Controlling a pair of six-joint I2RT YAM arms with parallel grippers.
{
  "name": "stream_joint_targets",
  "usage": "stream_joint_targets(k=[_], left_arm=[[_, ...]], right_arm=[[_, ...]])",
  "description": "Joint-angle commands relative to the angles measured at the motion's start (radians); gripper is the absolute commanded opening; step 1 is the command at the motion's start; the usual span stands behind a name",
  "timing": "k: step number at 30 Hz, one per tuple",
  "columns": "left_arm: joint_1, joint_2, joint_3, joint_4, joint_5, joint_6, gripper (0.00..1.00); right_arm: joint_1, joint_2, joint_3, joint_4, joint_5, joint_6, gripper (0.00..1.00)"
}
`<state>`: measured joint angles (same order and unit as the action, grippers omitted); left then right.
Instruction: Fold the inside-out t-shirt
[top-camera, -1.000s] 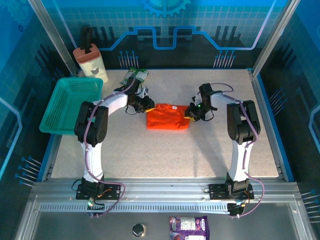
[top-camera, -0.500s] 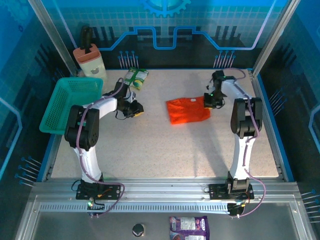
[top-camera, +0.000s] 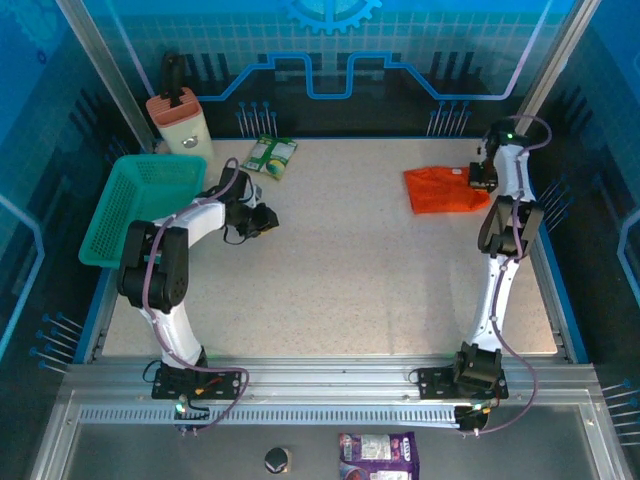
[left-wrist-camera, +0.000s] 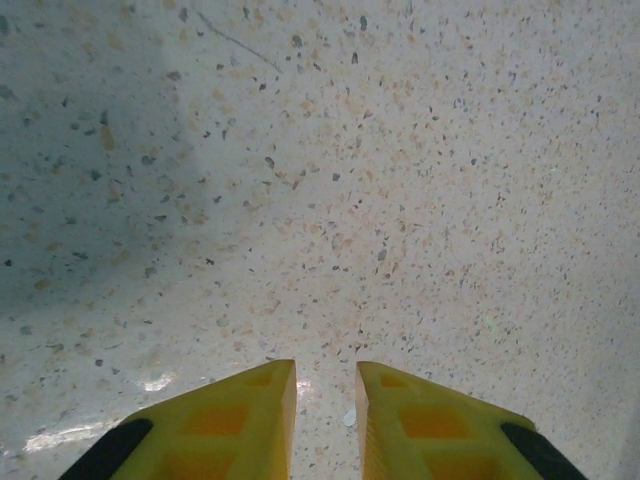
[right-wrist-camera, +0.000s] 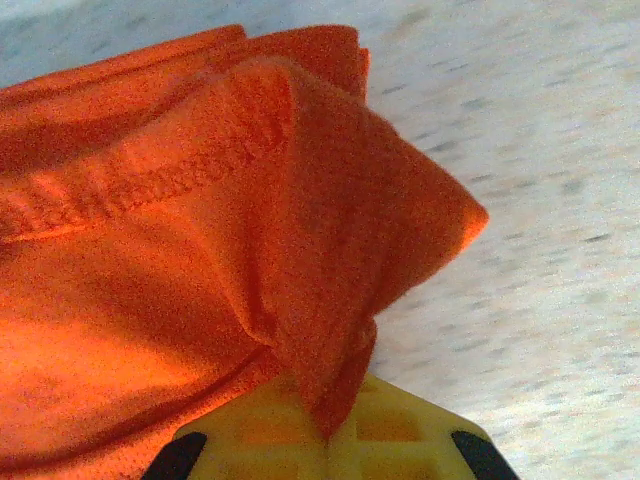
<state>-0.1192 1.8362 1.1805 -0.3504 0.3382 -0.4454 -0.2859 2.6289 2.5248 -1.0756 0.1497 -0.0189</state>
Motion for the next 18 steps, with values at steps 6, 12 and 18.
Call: stream_joint_targets(k=[6,12,18], left_arm=[[0.033,-0.046,-0.001,-0.061,-0.050,0.028,0.23],[0.044,-0.059,-0.001,-0.076,-0.062,0.033,0.23],[0.052,-0.096,-0.010,-0.089,-0.082,0.040,0.24]], right_arm=[[-0.084,0.025,0.042,0.053,-0.031,-0.007,0.05],[-0.069,0.009,0.011,0.192,-0.072,-0.073,0.06],[-0.060,-0.016,-0.025,0.282,-0.050,-0.094,0.07]])
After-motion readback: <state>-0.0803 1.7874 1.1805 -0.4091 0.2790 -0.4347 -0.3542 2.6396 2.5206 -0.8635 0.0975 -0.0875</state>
